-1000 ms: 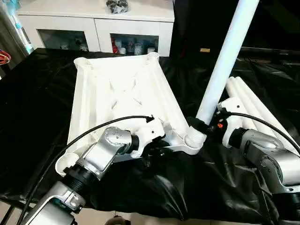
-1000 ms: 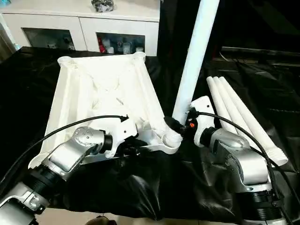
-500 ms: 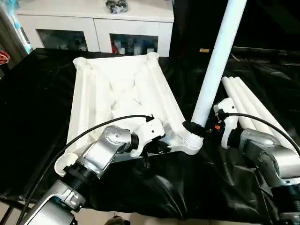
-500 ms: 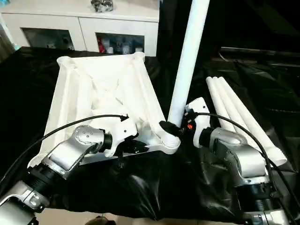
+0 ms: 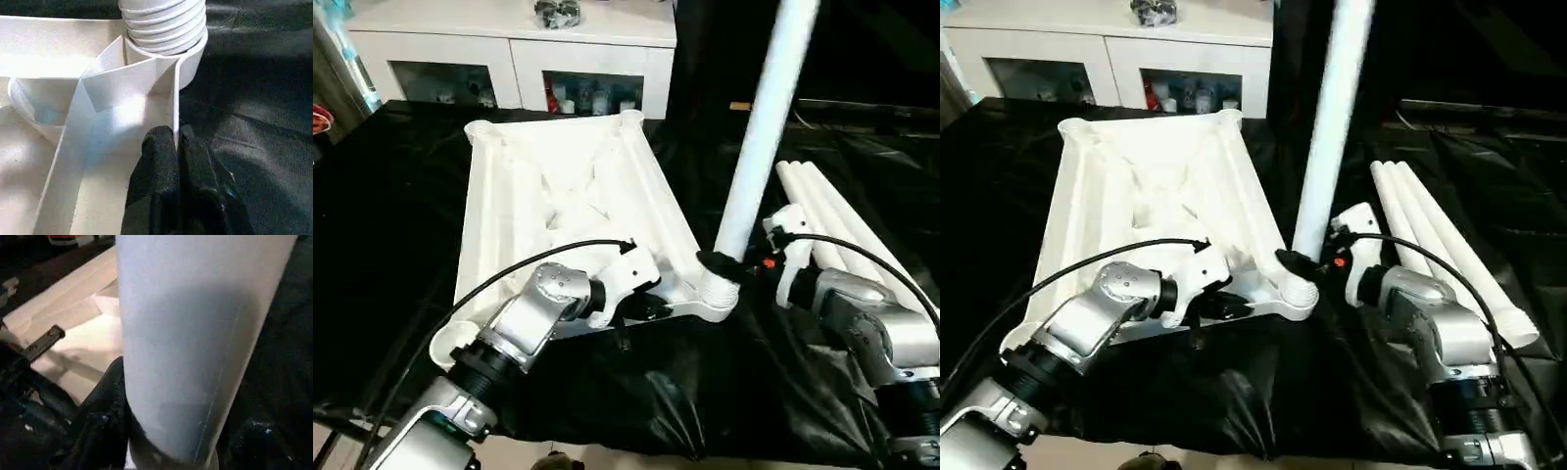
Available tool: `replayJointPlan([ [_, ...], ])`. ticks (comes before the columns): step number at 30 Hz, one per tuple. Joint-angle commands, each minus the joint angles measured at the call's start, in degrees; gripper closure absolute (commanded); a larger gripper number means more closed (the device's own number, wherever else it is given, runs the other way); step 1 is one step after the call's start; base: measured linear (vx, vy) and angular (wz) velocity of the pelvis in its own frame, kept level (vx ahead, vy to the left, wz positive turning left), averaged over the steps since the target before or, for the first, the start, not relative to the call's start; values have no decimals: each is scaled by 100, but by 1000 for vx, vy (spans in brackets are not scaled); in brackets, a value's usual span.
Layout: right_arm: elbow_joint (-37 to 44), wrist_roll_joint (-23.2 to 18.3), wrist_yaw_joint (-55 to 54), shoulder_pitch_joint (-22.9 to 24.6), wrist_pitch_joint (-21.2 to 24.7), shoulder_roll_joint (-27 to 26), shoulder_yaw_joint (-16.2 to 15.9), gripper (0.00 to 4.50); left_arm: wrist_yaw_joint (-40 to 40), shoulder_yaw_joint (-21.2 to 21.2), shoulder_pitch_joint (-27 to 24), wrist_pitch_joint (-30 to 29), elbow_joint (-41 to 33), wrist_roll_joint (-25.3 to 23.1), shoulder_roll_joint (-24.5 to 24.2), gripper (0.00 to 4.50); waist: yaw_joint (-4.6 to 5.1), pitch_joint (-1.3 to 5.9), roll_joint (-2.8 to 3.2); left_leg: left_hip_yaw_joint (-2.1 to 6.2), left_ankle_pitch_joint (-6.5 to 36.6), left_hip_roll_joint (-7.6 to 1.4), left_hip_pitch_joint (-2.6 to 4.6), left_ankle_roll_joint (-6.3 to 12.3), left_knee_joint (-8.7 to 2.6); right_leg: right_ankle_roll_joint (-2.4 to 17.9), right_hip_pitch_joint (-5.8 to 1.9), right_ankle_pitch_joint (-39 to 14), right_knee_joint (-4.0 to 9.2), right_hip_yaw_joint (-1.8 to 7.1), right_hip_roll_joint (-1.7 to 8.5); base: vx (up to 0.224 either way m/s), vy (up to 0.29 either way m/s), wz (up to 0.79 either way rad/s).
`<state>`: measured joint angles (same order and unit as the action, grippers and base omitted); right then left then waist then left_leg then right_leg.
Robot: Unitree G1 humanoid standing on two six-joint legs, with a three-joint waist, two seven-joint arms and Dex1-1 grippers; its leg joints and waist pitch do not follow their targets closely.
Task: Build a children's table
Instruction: Insert table leg to table base
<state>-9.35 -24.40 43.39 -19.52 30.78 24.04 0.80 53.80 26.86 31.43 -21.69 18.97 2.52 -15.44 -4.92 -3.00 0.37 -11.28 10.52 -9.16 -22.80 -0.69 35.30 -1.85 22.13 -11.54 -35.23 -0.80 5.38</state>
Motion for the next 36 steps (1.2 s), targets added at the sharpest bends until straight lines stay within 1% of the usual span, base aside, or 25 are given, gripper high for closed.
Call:
replayJointPlan([
  [1, -148, -25, -169, 230, -12, -39, 149, 262, 37, -41, 47, 3, -51, 70, 86, 450, 4, 370, -38, 161, 1148, -367, 182, 15, -503, 1483, -146, -749, 387, 133, 305, 0, 0, 0],
  [3, -148, -49, -176, 327, -57, -59, 194, 262, 30, -52, 44, -6, -51, 64, 87, 450, 7, 370, -60, 160, 1191, -368, 177, 17, -510, 1475, -150, -758, 393, 128, 301, 0, 0, 0],
  [4, -140, -70, -203, 499, -149, -106, 255, 262, 20, -67, 46, -6, -40, 50, 87, 450, 5, 366, -36, 162, 1237, -368, 184, 1, -516, 1467, -146, -827, 401, 127, 300, 0, 0, 0],
  [7, -77, -84, -241, 755, -315, -193, 314, 262, -18, -84, 58, 20, 19, 16, 100, 450, -1, 367, -41, 162, 1290, -374, 188, -23, -522, 1437, -141, -846, 412, 131, 301, 0, 0, 0],
  [8, -48, -106, -250, 829, -346, -240, 357, 262, -30, -95, 62, 25, 36, 7, 108, 450, -5, 366, -12, 167, 1298, -372, 188, -27, -531, 1422, -140, -847, 411, 127, 298, 0, 0, 0],
  [10, -19, -129, -270, 913, -385, -302, 415, 262, -45, -106, 67, 27, 54, -2, 119, 450, 6, 357, -24, 170, 1440, -376, 192, -64, -549, 1402, -131, -986, 431, 126, 298, 0, 0, 0],
  [11, 2, -135, -294, 976, -422, -335, 440, 262, -56, -112, 71, 29, 71, -8, 128, 450, 5, 355, 6, 177, 1473, -377, 192, -83, -553, 1396, -128, -1016, 429, 127, 298, 0, 0, 0],
  [12, 49, -141, -346, 1108, -503, -388, 477, 262, -77, -119, 83, 35, 108, -23, 150, 450, 9, 339, 0, 170, 1595, -380, 191, -117, -563, 1365, -111, -1127, 462, 134, 299, 0, 0, 0],
  [13, 74, -136, -370, 1175, -565, -416, 487, 262, -81, -122, 91, 43, 128, -29, 155, 450, 0, 340, 11, 177, 1692, -379, 212, -153, -570, 1335, -105, -1215, 469, 134, 302, 0, 0, 0],
  [14, 74, -136, -370, 1175, -565, -416, 487, 262, -81, -122, 91, 43, 128, -29, 155, 450, 8, 344, 0, 178, 1705, -378, 212, -164, -578, 1323, -113, -1233, 471, 131, 301, 0, 0, 0],
  [15, 110, -140, -429, 1257, -646, -454, 505, 262, -95, -138, 107, 52, 165, -42, 164, 450, 11, 329, 8, 187, 1769, -375, 199, -182, -593, 1284, -115, -1347, 483, 132, 301, 0, 0, 0],
  [18, 173, -124, -490, 1348, -724, -495, 528, 262, -111, -155, 133, 69, 212, -55, 166, 450, 8, 327, 4, 184, 1920, -377, 232, -239, -600, 1205, -86, -1604, 523, 145, 308, 0, 0, 0],
  [21, 325, 61, -525, 1478, -811, -476, 366, 262, -113, -166, 149, 88, 244, -65, 156, 450, -1, 325, 4, 188, 1906, -383, 227, -247, -612, 1166, -83, -1610, 526, 146, 309, 0, 0, 0],
  [22, 360, 100, -519, 1495, -820, -469, 321, 262, -113, -169, 146, 88, 242, -68, 156, 450, -2, 328, -15, 187, 1857, -384, 219, -241, -615, 1150, -90, -1572, 524, 145, 308, 0, 0, 0],
  [23, 408, 155, -516, 1508, -824, -456, 258, 262, -105, -165, 145, 98, 244, -77, 153, 450, -3, 327, -8, 191, 1824, -382, 209, -235, -619, 1146, -97, -1551, 517, 142, 307, 0, 0, 0],
  [26, 495, 278, -471, 1502, -809, -386, 80, 262, -88, -151, 144, 123, 243, -95, 141, 450, -2, 326, -21, 188, 1780, -380, 201, -217, -623, 1113, -103, -1593, 522, 144, 313, 0, 0, 0],
  [27, 507, 457, -393, 1432, -800, -257, -169, 262, -48, -120, 135, 160, 227, -113, 119, 450, 1, 322, -39, 183, 1779, -383, 207, -208, -621, 1107, -95, -1614, 532, 146, 313, 0, 0, 0],
  [28, 473, 562, -341, 1368, -803, -186, -304, 262, -29, -102, 125, 173, 210, -121, 108, 450, 13, 317, -60, 186, 1771, -383, 197, -206, -628, 1087, -106, -1651, 531, 142, 306, 0, 0, 0],
  [29, 448, 629, -308, 1326, -806, -142, -387, 262, -16, -90, 118, 181, 199, -126, 102, 450, 8, 314, -45, 188, 1794, -383, 204, -210, -625, 1080, -95, -1703, 529, 142, 309, 0, 0, 0],
  [30, 425, 656, -296, 1305, -808, -126, -416, 262, -9, -81, 113, 183, 192, -129, 99, 450, 21, 307, -39, 187, 1840, -379, 197, -217, -627, 1054, -95, -1816, 544, 149, 318, 0, 0, 0],
  [32, 305, 732, -179, 1200, -798, -56, -532, 262, 20, -54, 90, 180, 151, -136, 82, 450, 28, 301, -77, 193, 1905, -381, 200, -223, -634, 1008, -86, -1972, 564, 152, 325, 0, 0, 0],
  [33, 239, 770, -81, 1140, -789, -2, -605, 262, 35, -45, 72, 175, 122, -141, 72, 450, 23, 300, -63, 195, 1984, -386, 218, -247, -635, 991, -69, -2071, 572, 155, 326, 0, 0, 0],
  [34, 239, 770, -81, 1140, -789, -2, -605, 262, 35, -45, 72, 175, 122, -141, 72, 450, 31, 298, -91, 203, 2015, -388, 212, -257, -639, 992, -75, -2097, 570, 154, 326, 0, 0, 0],
  [35, 190, 801, 7, 1106, -803, 42, -653, 262, 51, -39, 62, 171, 102, -142, 62, 450, 29, 299, -87, 200, 2021, -388, 215, -258, -641, 988, -70, -2093, 574, 155, 323, 0, 0, 0],
  [36, 144, 842, 78, 1083, -835, 81, -695, 262, 59, -34, 53, 170, 86, -146, 55, 450, 35, 297, -102, 199, 2051, -390, 217, -265, -641, 984, -64, -2091, 577, 157, 322, 0, 0, 0],
])
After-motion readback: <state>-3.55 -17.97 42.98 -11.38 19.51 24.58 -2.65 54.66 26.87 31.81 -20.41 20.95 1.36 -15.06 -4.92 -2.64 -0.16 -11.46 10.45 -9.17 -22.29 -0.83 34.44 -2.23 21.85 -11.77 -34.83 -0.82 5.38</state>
